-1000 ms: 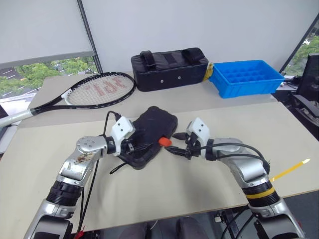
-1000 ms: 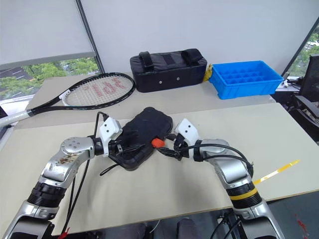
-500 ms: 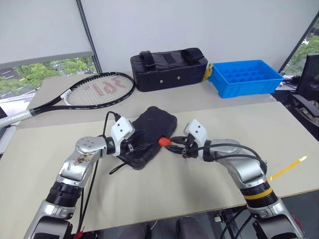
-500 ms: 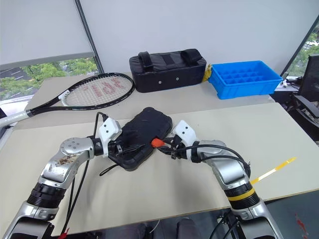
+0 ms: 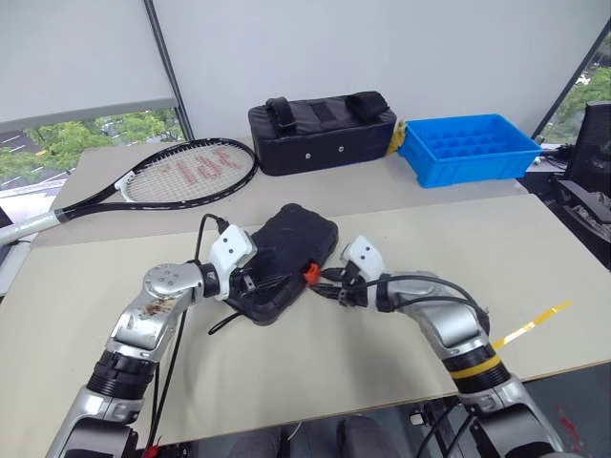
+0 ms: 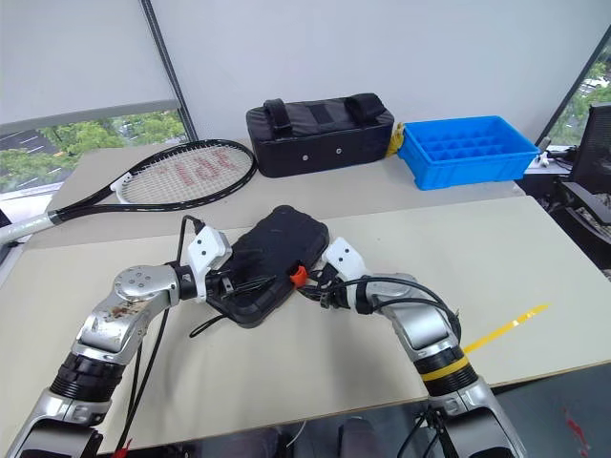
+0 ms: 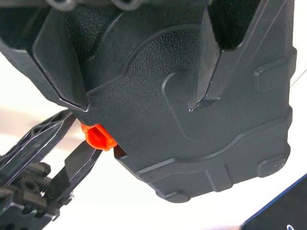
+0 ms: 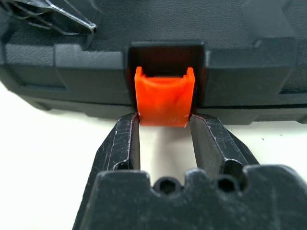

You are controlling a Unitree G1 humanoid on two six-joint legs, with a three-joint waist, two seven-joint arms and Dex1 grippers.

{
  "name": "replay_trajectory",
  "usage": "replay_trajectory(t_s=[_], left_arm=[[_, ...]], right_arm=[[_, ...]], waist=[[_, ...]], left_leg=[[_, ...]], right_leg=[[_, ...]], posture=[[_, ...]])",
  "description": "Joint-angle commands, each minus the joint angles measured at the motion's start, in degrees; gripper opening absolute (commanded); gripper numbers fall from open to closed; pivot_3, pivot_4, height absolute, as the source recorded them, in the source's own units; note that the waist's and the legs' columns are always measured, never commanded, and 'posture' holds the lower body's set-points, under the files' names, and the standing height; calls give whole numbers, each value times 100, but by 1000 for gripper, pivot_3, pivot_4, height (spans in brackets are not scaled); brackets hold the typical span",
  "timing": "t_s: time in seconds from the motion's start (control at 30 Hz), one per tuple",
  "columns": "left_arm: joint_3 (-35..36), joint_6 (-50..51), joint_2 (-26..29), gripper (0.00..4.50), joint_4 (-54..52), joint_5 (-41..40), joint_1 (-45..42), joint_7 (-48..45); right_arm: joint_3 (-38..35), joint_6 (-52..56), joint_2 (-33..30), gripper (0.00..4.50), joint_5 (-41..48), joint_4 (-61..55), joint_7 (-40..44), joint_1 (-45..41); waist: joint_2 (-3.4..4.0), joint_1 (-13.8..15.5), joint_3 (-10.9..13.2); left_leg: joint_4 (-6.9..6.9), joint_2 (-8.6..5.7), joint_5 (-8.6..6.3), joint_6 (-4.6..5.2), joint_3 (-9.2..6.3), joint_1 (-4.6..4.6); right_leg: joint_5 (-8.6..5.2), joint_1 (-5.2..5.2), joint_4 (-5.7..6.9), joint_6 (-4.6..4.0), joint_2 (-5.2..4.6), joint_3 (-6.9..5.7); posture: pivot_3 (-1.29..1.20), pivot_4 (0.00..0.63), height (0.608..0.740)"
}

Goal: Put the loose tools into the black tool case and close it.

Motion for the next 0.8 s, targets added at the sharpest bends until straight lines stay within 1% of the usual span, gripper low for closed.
replay_trajectory(t_s=[0.03, 0.27, 0.37, 0.53, 0.8], left_arm=[[-204, 125, 41, 3564, 255, 259, 255, -2], [-251, 152, 7, 3564, 210, 260, 293, 8], [-273, 177, 0, 3564, 190, 248, 320, 0], [-269, 234, -70, 3564, 155, 213, 311, 0], [-286, 228, -78, 3564, 116, 225, 364, 20]], right_arm=[[-51, -258, 167, 1294, -79, 56, -132, -248], [-79, -315, 418, 1294, -205, 243, -298, -436], [-181, -188, 484, 1294, -184, 125, -366, -575], [-116, -52, 565, 1294, -175, -51, -372, -707], [-109, -166, 504, 1293, -250, 35, -407, -713]], waist=[[0, -9, 0], [0, -40, 0], [1, -57, 1], [3, -67, 3], [7, -98, 8]], left_leg=[[0, 0, 0, 0, 0, 1], [0, 0, 2, -2, -1, 8], [0, 2, 2, -4, -1, 8], [0, 2, 3, -5, -1, 6], [-7, 2, 2, -4, -1, 0]], right_leg=[[0, 0, 0, 0, 0, 0], [9, 0, 0, 1, 11, 2], [13, -2, 0, -1, 18, 10], [16, -6, 0, -1, 19, 14], [16, -14, -5, -1, 20, 21]], posture=[[0, 150, 740], [0, 150, 740], [0, 150, 740], [0, 150, 740], [0, 150, 740]])
